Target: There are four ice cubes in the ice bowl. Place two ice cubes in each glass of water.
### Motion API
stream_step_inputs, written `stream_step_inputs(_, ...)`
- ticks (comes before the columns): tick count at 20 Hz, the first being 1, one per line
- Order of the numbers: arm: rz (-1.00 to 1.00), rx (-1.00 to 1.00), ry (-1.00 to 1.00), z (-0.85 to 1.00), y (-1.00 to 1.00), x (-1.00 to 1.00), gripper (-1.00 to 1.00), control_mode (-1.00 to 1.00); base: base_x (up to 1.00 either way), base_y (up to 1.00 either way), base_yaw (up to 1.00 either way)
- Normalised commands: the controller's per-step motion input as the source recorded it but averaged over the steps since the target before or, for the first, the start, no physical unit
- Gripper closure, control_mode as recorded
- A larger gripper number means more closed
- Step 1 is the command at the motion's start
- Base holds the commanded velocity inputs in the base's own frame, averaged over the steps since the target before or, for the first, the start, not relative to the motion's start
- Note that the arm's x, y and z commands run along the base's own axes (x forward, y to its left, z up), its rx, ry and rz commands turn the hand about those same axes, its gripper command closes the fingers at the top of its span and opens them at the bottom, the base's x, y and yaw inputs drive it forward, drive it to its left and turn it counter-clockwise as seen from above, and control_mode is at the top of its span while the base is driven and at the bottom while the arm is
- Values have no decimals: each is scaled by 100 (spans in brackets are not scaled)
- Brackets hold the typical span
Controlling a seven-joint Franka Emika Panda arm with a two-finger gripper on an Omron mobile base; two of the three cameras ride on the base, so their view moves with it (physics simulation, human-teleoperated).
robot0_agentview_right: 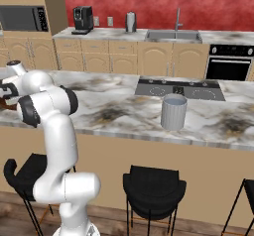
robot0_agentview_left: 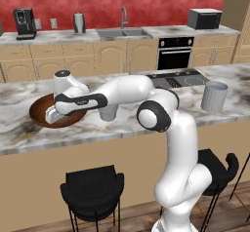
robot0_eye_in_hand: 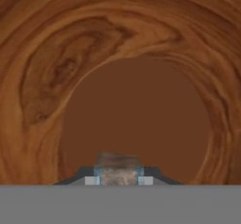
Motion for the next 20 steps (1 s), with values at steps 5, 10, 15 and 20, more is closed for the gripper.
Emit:
stream_step_inputs(5,0,0,0,-28,0,0,100,-100,0,0,0)
stream_step_inputs(10,0,0,0,2,0,0,100,-100,0,0,0)
stream_step_inputs(15,-8,0,0,22,-4,0,100,-100,0,0,0)
stream_step_inputs(20,-17,0,0,32,-10,-1,100,-100,0,0,0)
